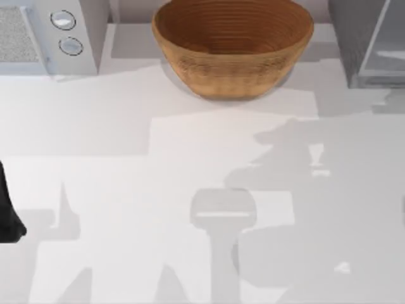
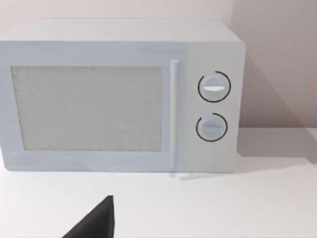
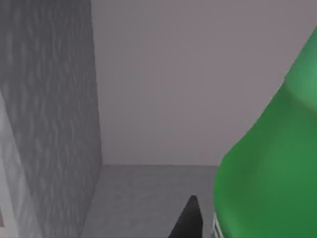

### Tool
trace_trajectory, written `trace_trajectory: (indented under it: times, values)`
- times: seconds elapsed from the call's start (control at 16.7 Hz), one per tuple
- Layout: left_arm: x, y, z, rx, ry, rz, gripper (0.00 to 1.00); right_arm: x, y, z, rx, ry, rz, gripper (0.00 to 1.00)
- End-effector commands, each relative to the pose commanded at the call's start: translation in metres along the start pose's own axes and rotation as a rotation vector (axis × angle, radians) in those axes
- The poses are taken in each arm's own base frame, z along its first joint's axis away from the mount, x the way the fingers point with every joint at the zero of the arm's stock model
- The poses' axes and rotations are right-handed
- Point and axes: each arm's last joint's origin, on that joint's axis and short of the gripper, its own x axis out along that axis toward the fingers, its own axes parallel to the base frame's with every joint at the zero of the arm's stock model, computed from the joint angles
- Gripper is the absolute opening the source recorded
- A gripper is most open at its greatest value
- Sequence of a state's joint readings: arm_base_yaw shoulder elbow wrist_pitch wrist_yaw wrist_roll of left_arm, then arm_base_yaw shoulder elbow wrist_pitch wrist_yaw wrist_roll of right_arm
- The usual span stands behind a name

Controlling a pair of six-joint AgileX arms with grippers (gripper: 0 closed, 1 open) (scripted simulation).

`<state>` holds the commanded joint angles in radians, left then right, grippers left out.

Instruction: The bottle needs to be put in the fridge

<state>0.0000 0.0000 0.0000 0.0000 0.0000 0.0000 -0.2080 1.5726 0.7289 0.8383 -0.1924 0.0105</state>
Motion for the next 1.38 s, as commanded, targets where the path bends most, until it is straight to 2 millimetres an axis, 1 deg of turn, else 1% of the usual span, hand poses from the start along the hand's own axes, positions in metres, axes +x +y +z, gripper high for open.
trace_trajectory:
  times: [0.12,0.24,0.36,0.54,0.66,1.02,1.14,1.38]
  values:
    - [0.0,0.0,0.0,0.0,0.0,0.0,1.0,0.027,-0.012,-0.021,0.001,0.003,0.001,0.01]
    - [0.0,0.0,0.0,0.0,0.0,0.0,1.0,0.048,-0.023,-0.043,0.002,0.002,0.002,0.01]
    - [0.0,0.0,0.0,0.0,0.0,0.0,1.0,0.063,-0.032,-0.062,0.003,-0.001,0.003,0.01]
    - [0.0,0.0,0.0,0.0,0.0,0.0,1.0,0.076,-0.04,-0.083,0.004,-0.006,0.005,0.01]
    - [0.0,0.0,0.0,0.0,0.0,0.0,1.0,0.079,-0.043,-0.089,0.005,-0.008,0.005,0.01]
    - [0.0,0.0,0.0,0.0,0.0,0.0,1.0,0.079,-0.04,-0.09,0.008,-0.001,0.01,0.01]
    - [0.0,0.0,0.0,0.0,0.0,0.0,1.0,0.085,-0.041,-0.09,0.007,-0.005,0.012,0.01]
    - [0.0,0.0,0.0,0.0,0.0,0.0,1.0,0.103,-0.042,-0.089,0.006,-0.007,0.013,0.01]
